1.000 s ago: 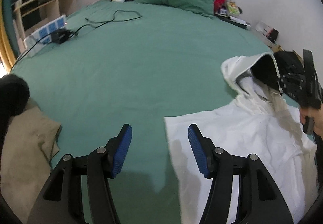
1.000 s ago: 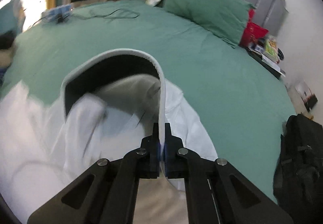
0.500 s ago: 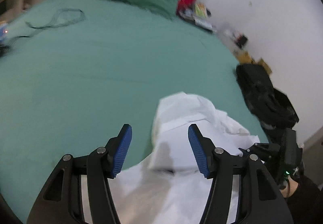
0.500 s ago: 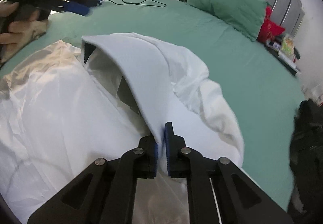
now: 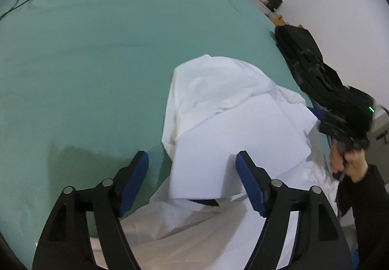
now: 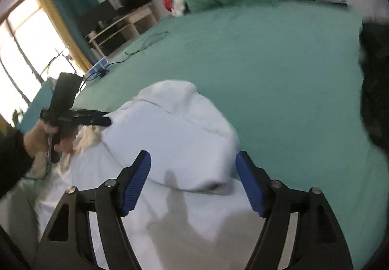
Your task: Fold large clothes
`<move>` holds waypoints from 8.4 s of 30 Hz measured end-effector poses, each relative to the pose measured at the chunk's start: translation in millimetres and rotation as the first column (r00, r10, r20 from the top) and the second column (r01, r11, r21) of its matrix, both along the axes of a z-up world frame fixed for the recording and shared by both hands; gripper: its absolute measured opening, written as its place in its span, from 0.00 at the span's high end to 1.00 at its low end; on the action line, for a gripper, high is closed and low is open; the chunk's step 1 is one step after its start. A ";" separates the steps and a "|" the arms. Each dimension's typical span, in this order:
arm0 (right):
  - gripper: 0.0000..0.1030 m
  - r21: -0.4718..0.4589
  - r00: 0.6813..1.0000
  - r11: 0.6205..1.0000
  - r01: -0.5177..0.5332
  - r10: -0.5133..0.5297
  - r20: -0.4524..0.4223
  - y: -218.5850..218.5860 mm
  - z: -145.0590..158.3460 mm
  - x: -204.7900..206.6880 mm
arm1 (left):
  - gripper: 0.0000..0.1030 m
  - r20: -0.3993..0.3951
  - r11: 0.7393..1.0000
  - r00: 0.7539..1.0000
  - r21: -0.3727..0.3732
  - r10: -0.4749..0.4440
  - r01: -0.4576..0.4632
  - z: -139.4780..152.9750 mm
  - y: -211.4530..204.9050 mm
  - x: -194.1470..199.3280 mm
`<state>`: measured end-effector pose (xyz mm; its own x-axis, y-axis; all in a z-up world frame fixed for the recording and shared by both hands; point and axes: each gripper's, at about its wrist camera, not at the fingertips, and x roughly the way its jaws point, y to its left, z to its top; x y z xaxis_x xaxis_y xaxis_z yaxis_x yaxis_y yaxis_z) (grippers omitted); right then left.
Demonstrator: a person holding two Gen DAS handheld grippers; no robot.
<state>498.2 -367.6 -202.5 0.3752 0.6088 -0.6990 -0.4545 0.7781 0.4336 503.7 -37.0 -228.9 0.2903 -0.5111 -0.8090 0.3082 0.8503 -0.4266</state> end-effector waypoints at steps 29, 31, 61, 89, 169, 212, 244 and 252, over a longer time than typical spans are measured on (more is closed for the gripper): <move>0.81 -0.782 0.625 0.592 0.196 0.539 0.564 160.9 -31.1 -120.0 | 0.84 0.505 0.877 0.832 0.478 -0.230 -0.047 34.6 -53.9 -94.6; 0.79 -0.803 0.612 0.569 0.180 0.574 0.544 155.6 -34.1 -136.0 | 0.84 0.503 0.884 0.834 0.466 -0.226 -0.042 36.2 -46.0 -108.2; 0.40 -0.260 0.940 0.965 0.029 0.062 0.337 150.0 28.4 -195.3 | 0.57 0.373 0.974 0.923 0.155 0.095 -0.163 84.5 28.5 -271.6; 0.41 -0.158 0.988 0.982 0.103 -0.083 0.133 101.4 2.1 -264.3 | 0.57 0.205 0.968 0.970 0.187 0.129 -0.168 34.5 -43.0 -241.2; 0.95 0.024 0.794 0.795 0.607 -0.605 -0.061 -5.8 29.1 -433.1 | 0.96 0.225 0.851 0.852 0.130 0.474 -0.508 83.5 163.3 -472.4; 0.96 0.043 0.794 0.795 0.606 -0.607 0.043 -50.8 83.8 -360.5 | 0.96 0.357 0.863 0.812 0.027 0.462 -0.504 152.3 155.8 -432.9; 0.51 -0.006 0.755 0.755 0.656 -0.656 0.013 -92.5 37.5 -88.8 | 0.40 0.178 0.724 0.718 0.045 0.673 -0.689 42.6 201.3 -146.4; 0.50 -0.034 0.824 0.824 0.566 -0.562 0.077 -53.4 58.9 -141.4 | 0.38 0.205 0.853 0.841 0.045 0.501 -0.520 65.6 141.1 -195.5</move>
<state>356.8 -421.0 -143.6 0.6841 0.2408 -0.6885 0.0466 0.9275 0.3708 308.2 104.0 -163.4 0.6330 -0.1734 -0.7545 -0.1180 0.9416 -0.3154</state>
